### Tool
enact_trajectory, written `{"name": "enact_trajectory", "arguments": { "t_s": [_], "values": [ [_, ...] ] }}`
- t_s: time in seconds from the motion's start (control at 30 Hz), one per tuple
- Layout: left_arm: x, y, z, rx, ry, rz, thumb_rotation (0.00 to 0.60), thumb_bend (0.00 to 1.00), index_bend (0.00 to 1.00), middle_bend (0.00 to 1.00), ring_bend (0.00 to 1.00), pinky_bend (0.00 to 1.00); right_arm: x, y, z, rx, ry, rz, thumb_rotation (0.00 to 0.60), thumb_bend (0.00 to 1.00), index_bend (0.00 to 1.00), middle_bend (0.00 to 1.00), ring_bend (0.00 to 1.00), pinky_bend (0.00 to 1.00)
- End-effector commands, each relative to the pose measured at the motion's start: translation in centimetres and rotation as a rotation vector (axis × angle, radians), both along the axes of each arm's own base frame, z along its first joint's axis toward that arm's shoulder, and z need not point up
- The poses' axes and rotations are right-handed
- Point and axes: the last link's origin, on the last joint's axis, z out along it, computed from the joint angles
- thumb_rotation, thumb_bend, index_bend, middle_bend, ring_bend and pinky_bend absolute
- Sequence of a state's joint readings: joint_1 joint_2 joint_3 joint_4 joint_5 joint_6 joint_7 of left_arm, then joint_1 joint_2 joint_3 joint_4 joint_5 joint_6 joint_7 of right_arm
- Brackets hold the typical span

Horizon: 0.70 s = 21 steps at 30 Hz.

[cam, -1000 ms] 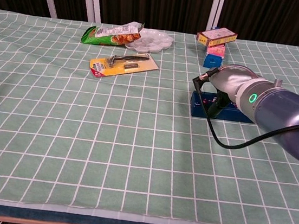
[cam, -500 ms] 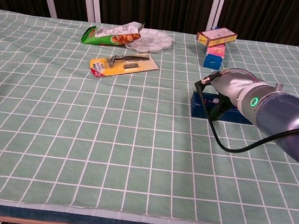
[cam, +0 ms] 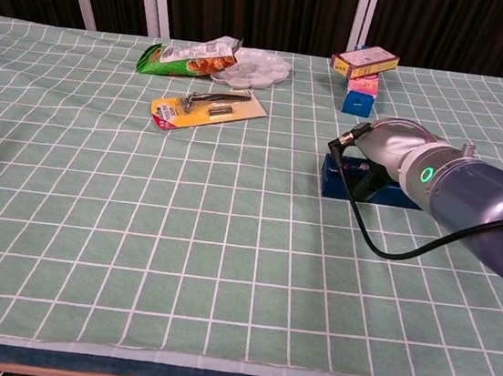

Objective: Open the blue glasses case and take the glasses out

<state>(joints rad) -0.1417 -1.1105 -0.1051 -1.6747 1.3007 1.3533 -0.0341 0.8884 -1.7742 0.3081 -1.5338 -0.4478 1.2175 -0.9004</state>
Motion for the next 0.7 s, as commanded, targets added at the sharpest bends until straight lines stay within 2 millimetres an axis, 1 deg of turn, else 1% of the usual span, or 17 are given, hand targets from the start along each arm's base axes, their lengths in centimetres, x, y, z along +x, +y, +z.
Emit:
{"name": "enact_trajectory", "arguments": {
  "t_s": [0.03,0.2,0.37,0.6,0.67,0.7],
  "values": [
    [0.0,0.0,0.0,0.000,-0.001,0.000,0.600,0.02,0.00,0.00,0.00,0.00,0.0,0.0,0.0,0.001,-0.001,-0.001,0.600,0.74,0.22,0.00,0.00,0.21],
    [0.0,0.0,0.0,0.001,-0.001,0.000,0.600,0.02,0.00,0.00,0.00,0.00,-0.1,0.0,0.0,0.001,0.000,-0.006,0.600,0.78,0.23,0.00,0.00,0.21],
    [0.0,-0.1,0.1,0.003,-0.002,0.001,0.600,0.02,0.00,0.00,0.00,0.00,-0.2,-0.4,0.1,-0.007,0.016,0.000,0.600,0.78,0.23,0.00,0.00,0.21],
    [0.0,-0.1,0.2,0.008,-0.007,0.003,0.600,0.02,0.00,0.00,0.00,0.00,-0.8,-1.6,0.4,-0.036,0.044,0.001,0.600,0.76,0.23,0.00,0.00,0.21],
    [-0.1,-0.1,0.2,0.008,-0.008,0.005,0.600,0.02,0.00,0.00,0.00,0.00,-0.9,-2.0,0.6,-0.049,0.048,0.000,0.600,0.74,0.23,0.00,0.00,0.21],
    [-0.1,-0.1,0.2,0.008,-0.008,0.006,0.600,0.02,0.00,0.00,0.00,0.00,-0.9,-2.1,0.7,-0.057,0.051,0.002,0.600,0.71,0.22,0.00,0.00,0.21]
  ]
}}
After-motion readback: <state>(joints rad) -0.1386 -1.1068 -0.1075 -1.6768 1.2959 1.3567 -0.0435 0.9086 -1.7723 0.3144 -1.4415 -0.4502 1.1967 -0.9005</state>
